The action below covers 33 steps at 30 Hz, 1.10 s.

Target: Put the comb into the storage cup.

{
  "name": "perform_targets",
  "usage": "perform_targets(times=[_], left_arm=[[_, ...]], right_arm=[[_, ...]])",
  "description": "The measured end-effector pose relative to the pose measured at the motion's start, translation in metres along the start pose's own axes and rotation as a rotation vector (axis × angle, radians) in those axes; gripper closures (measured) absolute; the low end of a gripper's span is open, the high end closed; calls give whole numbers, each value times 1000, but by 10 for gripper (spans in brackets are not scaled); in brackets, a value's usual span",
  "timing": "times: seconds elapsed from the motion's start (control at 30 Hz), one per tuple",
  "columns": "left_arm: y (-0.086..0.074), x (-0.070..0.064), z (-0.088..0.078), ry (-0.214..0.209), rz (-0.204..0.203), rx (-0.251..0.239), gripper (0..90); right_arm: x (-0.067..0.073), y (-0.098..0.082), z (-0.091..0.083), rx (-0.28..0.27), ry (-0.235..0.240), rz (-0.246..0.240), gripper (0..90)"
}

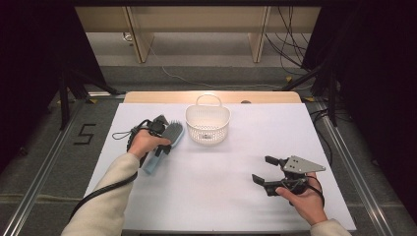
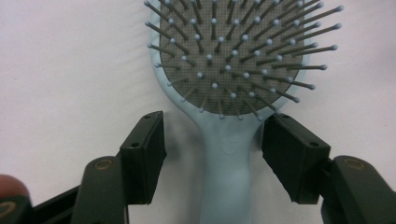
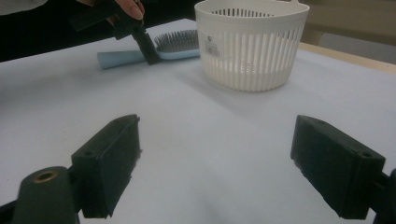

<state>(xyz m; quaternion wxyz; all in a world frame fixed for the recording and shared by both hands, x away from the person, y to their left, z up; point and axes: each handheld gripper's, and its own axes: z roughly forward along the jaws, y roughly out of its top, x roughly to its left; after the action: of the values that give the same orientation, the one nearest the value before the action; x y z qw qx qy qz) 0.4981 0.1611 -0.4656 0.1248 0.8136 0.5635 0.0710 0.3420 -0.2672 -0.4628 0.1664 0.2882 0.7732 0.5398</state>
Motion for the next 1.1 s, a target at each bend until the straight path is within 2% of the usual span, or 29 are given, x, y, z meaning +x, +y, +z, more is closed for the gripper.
perform_targets(times=[0.4,0.7,1.1], left_arm=[[1,-6,-2,0,9,12,554],[1,-5,-3,-2,0,31,594],[6,-2,-3,-14,-1,94,661]], right_arm=[[0,-1,0,7,1,2,164],[0,-1,1,13,3,3,164],[0,-1,1,16,5,5,164]])
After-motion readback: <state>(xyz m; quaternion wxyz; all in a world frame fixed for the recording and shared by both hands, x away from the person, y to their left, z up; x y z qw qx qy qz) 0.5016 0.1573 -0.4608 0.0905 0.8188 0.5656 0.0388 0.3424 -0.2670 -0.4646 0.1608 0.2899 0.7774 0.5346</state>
